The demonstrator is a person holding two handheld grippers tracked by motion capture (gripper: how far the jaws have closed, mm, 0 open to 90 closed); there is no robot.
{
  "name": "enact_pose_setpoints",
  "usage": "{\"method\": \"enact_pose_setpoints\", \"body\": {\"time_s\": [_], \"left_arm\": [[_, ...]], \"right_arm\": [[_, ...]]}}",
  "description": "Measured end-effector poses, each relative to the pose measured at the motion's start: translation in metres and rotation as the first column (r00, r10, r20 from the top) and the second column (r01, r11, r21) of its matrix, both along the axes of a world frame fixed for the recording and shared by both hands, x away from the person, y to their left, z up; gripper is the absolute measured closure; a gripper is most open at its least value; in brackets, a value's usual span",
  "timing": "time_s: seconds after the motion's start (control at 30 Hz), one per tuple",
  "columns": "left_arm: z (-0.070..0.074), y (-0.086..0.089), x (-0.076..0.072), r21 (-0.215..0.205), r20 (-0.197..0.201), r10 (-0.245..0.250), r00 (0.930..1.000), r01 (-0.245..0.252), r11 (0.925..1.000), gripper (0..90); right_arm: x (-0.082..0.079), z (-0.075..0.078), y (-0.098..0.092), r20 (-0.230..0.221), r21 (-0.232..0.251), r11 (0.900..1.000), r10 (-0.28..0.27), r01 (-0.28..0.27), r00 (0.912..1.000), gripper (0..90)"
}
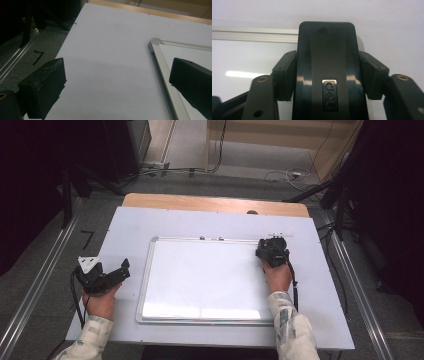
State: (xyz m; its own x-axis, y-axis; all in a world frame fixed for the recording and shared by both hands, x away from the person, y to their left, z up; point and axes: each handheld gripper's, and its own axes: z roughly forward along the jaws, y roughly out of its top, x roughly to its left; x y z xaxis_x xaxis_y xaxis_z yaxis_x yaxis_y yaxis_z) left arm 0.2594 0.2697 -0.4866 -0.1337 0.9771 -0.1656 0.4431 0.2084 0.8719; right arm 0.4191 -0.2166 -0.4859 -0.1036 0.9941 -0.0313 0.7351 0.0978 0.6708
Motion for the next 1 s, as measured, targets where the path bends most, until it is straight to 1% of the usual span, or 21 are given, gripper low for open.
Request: {"method": "enact_pose_setpoints", "body": {"time_s": [0.1,0.2,0.27,0.33,0.4,0.47,0.7,1.0], "left_arm": [[0.000,0.000,0.000,0.001,-0.001,0.000,1.0000,0.000,1.0000,1.2],[0.000,0.000,0.000,0.003,-0.003,-0.002,1.0000,0.002,1.0000,1.2],[0.000,-0.001,0.000,0.003,-0.002,-0.002,1.0000,0.002,1.0000,1.2],[0.000,-0.001,0.000,0.004,-0.002,-0.004,1.0000,0.004,1.0000,1.2],[0.000,-0.001,0.000,0.004,-0.002,-0.003,1.0000,0.003,1.0000,1.2],[0.000,-0.001,0.000,0.005,-0.002,-0.003,1.0000,0.003,1.0000,1.2],[0.000,-0.001,0.000,0.008,-0.003,-0.004,1.0000,0.004,1.0000,1.2],[-0.001,-0.002,0.001,0.011,-0.002,-0.005,1.0000,0.005,0.9999,1.2]], "right_arm": [[-0.003,0.001,-0.002,0.005,0.011,1.000,0.005,-0.005,1.0000,32.4],[-0.008,0.004,-0.005,0.031,0.027,0.999,0.019,-0.020,0.9994,31.0],[-0.011,0.007,-0.006,0.040,0.036,0.999,0.026,-0.027,0.9989,27.3],[-0.014,0.009,-0.006,0.045,0.034,0.999,0.034,-0.036,0.9984,26.3],[-0.018,0.012,-0.006,0.058,0.044,0.998,0.043,-0.045,0.9974,25.4],[-0.021,0.015,-0.007,0.067,0.057,0.997,0.054,-0.058,0.9963,25.1],[-0.032,0.021,-0.011,0.083,0.060,0.995,0.074,-0.079,0.9938,24.7],[-0.051,0.031,-0.021,0.122,0.074,0.990,0.110,-0.120,0.9864,24.2]]}}
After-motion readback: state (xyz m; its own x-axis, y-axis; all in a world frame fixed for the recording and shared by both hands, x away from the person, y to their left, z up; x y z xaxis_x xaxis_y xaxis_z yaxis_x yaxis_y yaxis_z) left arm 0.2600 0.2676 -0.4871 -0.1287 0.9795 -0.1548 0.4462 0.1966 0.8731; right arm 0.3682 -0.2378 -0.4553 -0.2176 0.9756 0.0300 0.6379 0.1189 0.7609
